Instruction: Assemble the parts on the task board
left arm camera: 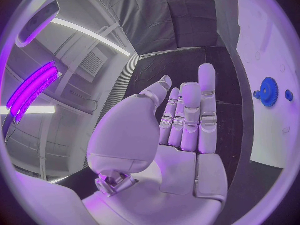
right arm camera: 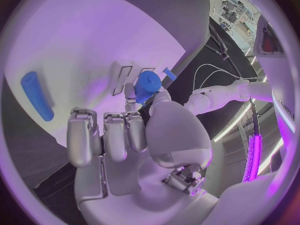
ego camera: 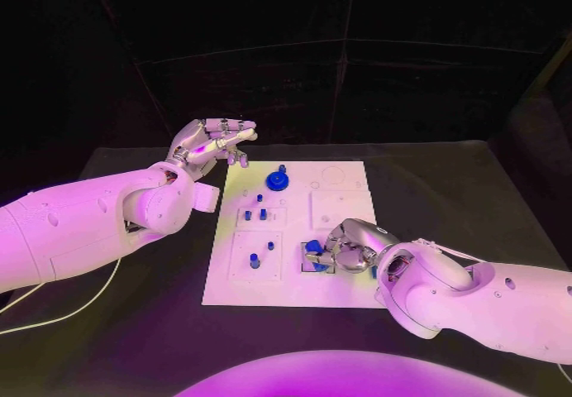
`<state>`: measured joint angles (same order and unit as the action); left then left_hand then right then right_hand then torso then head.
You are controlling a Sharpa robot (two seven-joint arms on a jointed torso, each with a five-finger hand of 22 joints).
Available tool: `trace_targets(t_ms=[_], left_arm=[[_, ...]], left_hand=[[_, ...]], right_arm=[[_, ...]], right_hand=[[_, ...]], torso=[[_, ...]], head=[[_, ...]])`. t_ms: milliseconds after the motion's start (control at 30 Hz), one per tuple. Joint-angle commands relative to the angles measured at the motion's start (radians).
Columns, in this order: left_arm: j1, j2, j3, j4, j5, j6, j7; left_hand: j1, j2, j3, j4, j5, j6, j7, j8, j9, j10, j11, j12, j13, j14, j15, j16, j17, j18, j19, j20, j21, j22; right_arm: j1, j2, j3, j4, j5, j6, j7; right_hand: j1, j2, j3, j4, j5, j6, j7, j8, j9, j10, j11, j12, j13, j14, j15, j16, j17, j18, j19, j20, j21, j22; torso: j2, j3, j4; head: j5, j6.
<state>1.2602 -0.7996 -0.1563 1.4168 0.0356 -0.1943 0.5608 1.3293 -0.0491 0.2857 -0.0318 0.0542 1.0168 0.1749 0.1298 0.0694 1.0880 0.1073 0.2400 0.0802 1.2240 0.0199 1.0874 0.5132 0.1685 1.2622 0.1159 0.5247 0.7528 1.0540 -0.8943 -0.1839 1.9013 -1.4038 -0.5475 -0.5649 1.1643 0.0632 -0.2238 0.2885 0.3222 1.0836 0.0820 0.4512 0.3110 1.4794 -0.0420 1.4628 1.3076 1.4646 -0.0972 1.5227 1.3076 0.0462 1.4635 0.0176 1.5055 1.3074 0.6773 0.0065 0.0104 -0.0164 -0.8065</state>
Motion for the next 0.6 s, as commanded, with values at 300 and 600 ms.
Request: trace_targets(t_ms=[300,600], left_arm=[[0.001,-0.002,0.001,0.004,0.009,0.019,0.006],[0.001,-0.003,0.001,0.006,0.011,0.025,0.007]], left_hand=[[0.006,0.002,-0.01,0.001,-0.001,-0.004,0.005,0.006,-0.001,-0.011,0.0,0.01,-0.002,-0.006,0.001,-0.008,-0.007,0.014,-0.005,0.002,-0.007,-0.004],[0.006,0.0,-0.012,0.001,-0.001,-0.005,0.006,0.006,-0.001,-0.013,0.0,0.01,-0.002,-0.007,0.001,-0.009,-0.011,0.013,-0.005,0.002,-0.008,-0.004]], right_arm=[[0.002,0.005,0.001,-0.004,-0.053,-0.023,-0.016],[0.002,0.001,0.001,0.004,-0.056,-0.018,-0.009]], right_hand=[[-0.141,-0.023,-0.077,0.005,-0.267,0.037,-0.057,0.0,0.027,0.034,-0.002,-0.028,0.148,0.082,-0.003,-0.006,0.141,-0.017,0.022,-0.002,-0.003,0.154],[-0.063,-0.035,-0.046,-0.02,-0.235,0.03,-0.056,0.0,0.041,0.033,0.0,-0.032,0.148,0.082,-0.001,-0.007,0.139,-0.016,0.021,0.001,-0.005,0.153]], torso=[[-0.001,0.0004,-0.0012],[-0.001,0.001,-0.0001]], head=[[0.002,-0.001],[0.002,-0.002]])
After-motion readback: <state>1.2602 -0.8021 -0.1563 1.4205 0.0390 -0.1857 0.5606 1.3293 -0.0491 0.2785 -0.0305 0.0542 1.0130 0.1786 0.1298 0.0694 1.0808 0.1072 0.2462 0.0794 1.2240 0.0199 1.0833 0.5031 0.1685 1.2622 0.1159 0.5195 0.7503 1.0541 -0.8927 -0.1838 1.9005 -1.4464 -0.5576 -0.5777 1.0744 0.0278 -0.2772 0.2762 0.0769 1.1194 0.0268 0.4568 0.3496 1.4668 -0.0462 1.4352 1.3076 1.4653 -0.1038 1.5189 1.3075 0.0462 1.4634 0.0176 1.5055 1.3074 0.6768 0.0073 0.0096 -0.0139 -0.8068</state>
